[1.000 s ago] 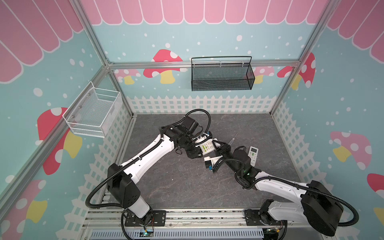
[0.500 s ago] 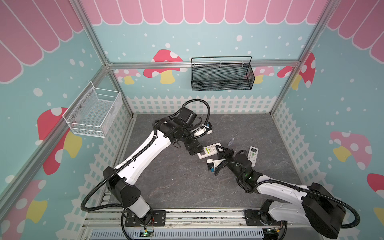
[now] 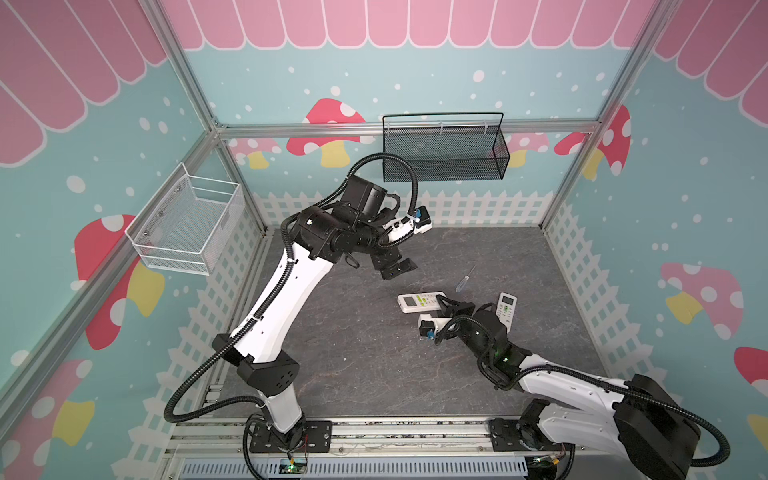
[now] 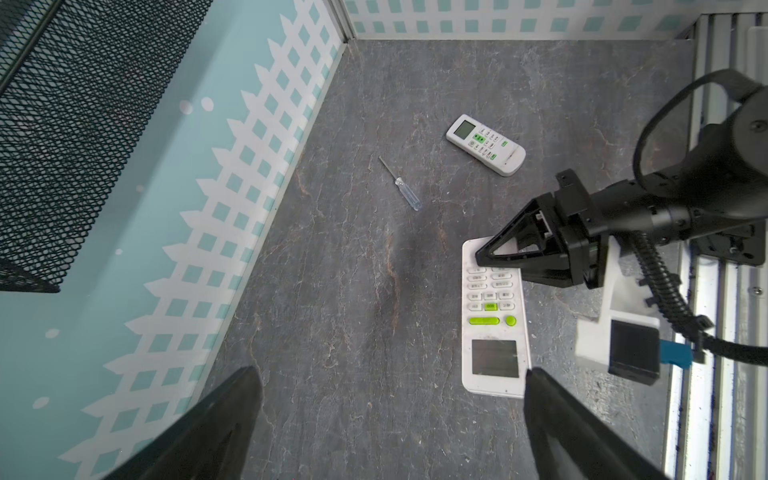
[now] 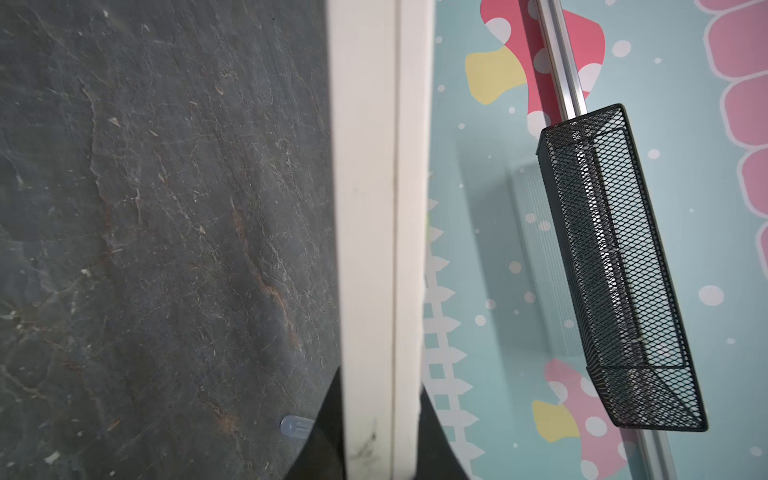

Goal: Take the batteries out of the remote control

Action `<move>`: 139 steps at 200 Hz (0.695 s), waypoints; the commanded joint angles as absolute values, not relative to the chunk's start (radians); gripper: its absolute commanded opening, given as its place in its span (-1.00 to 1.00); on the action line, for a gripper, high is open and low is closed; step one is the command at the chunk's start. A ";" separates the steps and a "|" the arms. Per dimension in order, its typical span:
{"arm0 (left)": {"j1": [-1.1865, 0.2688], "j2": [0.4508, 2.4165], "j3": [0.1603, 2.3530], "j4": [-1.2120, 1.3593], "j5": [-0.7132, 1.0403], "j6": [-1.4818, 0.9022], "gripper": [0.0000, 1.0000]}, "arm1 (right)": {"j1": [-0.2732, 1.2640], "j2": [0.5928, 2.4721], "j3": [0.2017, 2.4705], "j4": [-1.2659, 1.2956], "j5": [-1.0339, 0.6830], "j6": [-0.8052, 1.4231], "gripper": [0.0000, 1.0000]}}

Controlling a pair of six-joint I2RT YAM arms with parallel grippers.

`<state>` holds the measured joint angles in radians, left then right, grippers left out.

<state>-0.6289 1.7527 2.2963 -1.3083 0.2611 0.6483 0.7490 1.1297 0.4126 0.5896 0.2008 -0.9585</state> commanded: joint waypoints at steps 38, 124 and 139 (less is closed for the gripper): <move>-0.627 1.608 2.158 -1.355 0.369 0.731 0.95 | 0.637 1.116 0.448 0.497 -0.123 -0.529 -0.89; -0.627 1.630 2.082 -1.401 0.462 0.874 0.92 | 0.481 1.221 0.560 0.516 -0.605 -0.172 -0.92; -0.635 1.655 2.091 -1.402 0.456 0.908 0.88 | 0.467 1.235 0.576 0.543 -0.653 -0.132 -0.94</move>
<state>-0.6289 1.6203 2.0853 -1.3701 0.4088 0.8139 0.4881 1.2129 0.5308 0.4782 -0.4934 -0.2516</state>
